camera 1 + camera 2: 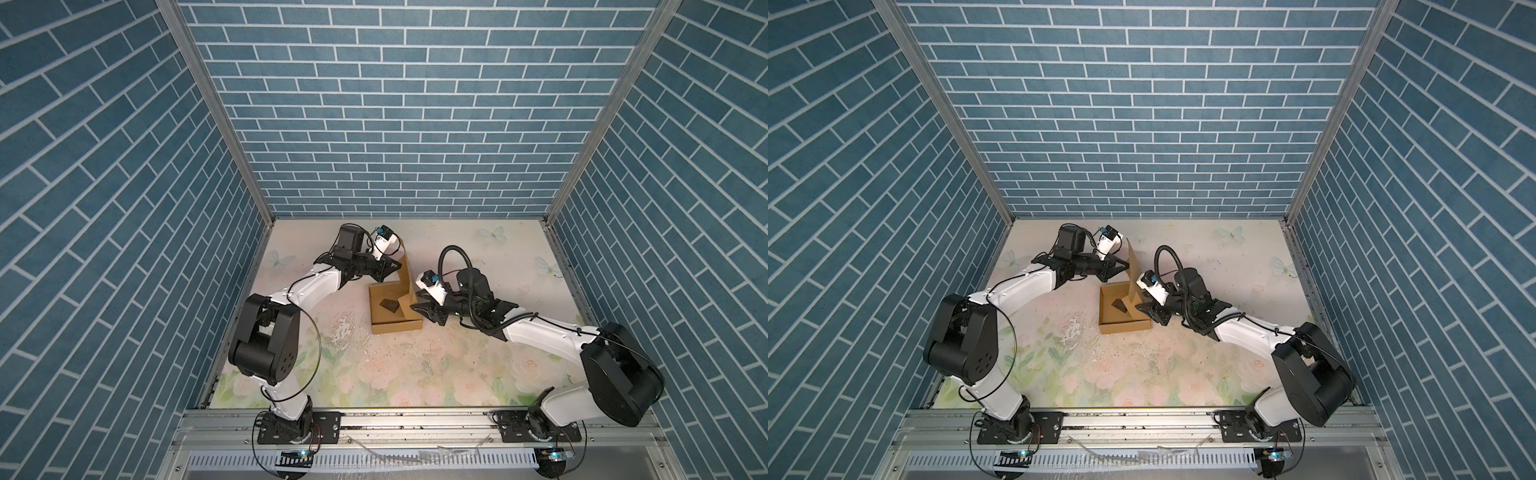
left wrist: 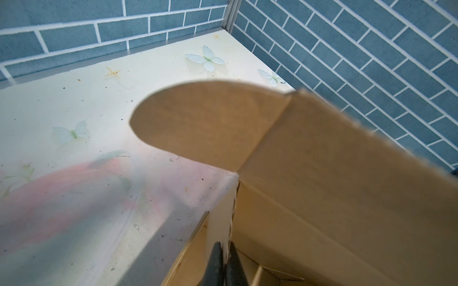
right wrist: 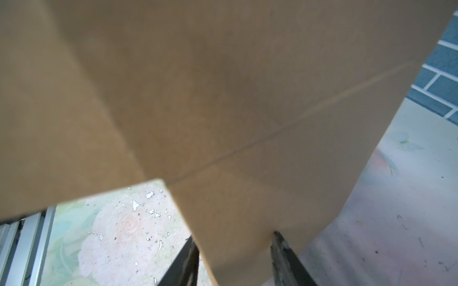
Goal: Assemble paper box
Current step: Fold the lid at the center of the table.
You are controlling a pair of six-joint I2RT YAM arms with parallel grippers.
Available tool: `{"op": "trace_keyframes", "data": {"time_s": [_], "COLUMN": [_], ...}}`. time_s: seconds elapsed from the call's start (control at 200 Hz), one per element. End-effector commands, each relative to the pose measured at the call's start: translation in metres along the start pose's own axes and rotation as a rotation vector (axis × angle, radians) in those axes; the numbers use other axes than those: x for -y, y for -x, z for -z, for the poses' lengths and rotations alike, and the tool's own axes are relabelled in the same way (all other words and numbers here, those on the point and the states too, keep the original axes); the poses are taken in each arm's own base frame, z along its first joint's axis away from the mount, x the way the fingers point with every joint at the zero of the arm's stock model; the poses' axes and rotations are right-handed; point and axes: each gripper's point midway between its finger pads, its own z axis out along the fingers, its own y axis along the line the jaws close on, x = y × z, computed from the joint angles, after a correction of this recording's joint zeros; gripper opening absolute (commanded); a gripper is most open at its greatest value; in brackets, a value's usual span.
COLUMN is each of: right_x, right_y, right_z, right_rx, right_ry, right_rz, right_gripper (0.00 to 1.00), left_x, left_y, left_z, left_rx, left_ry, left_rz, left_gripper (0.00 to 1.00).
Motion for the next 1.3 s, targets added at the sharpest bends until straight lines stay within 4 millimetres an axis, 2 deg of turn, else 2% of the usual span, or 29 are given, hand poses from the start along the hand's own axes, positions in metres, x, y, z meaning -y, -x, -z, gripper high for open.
{"op": "trace_keyframes", "data": {"time_s": [0.0, 0.69, 0.96, 1.295], "right_x": [0.013, -0.001, 0.003, 0.004], "right_y": [-0.006, -0.020, -0.022, -0.030], "right_z": [-0.003, -0.026, -0.033, -0.040], "right_rx": [-0.025, -0.102, -0.104, -0.121], "right_ry": [-0.105, -0.120, -0.129, -0.124], "right_rz": [0.075, 0.141, 0.123, 0.103], "right_gripper": [0.46, 0.44, 0.43, 0.43], "left_x": [0.006, -0.019, -0.024, -0.037], "left_y": [-0.018, -0.044, -0.051, -0.059], "left_z": [0.004, 0.009, 0.013, 0.030], "left_rx": [-0.030, -0.046, -0.042, -0.023], "left_ry": [-0.038, 0.032, 0.049, 0.106], "left_rz": [0.023, 0.060, 0.073, 0.116], "left_gripper": [0.07, 0.09, 0.21, 0.48]}}
